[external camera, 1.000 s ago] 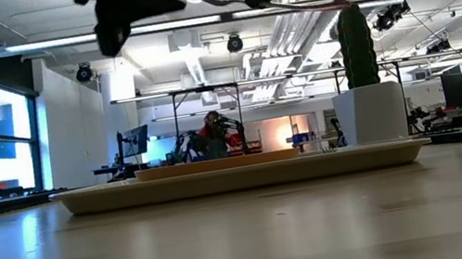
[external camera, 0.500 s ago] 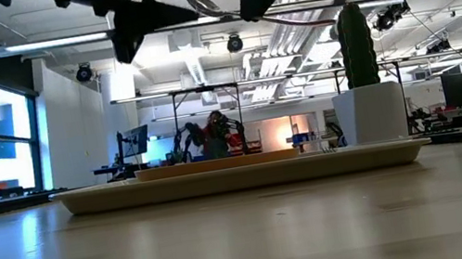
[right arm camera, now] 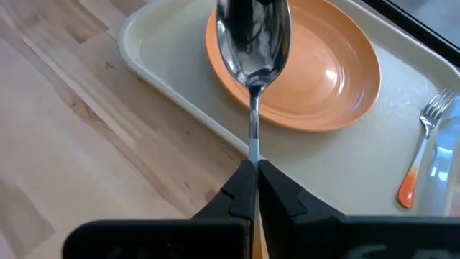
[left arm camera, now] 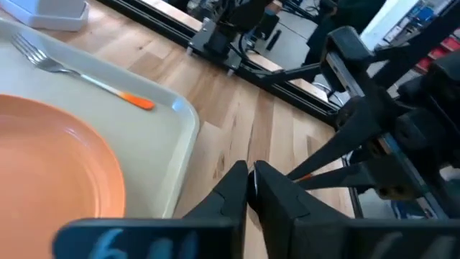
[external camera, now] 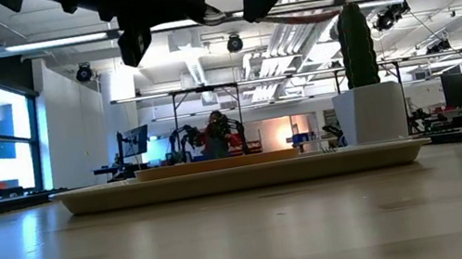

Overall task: Pick and place plate/cup/fork/spoon on tray
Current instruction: Put the orange spoon on the gray tray to the right of the orange plate

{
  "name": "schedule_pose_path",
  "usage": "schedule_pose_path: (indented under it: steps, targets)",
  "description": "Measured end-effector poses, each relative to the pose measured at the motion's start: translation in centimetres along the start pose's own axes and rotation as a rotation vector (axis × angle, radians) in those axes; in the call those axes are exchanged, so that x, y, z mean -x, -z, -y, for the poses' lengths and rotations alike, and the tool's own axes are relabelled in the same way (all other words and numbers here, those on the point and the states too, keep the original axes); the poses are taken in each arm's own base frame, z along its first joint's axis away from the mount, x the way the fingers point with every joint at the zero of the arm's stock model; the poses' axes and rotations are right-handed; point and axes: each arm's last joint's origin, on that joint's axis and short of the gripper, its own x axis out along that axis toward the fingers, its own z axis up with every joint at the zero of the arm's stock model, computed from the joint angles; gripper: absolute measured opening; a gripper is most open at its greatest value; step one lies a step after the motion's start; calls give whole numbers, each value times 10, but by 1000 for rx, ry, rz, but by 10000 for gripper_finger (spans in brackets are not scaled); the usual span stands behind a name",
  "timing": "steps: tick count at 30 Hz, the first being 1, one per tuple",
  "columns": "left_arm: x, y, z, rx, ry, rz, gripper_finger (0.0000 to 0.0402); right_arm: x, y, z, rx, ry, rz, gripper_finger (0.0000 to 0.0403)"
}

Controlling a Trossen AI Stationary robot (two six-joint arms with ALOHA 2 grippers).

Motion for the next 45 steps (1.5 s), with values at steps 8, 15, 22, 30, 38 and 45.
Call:
schedule_pose_path:
  steps: [8,15,22,30,38,45]
  targets:
    - [-2,-5,-4,19,53,-16,5,6,-5,3,-3,-21,-3,1]
    - [-2,-10,-6,33,72,21,3,11,-9,8,-42,-25,-9,1]
    - [-3,-20,-5,41,80,50,2,18,-15,18,-108,-6,-3,0]
    - [4,-31,1,0,107,90,73,8,-24,38,-171,114,-99,0]
    - [28,-38,-2,-8,57,55,142,-30,-35,54,-187,208,-242,0]
    - [68,-43,-5,-27,-130,64,151,-64,-62,70,-112,222,-284,0]
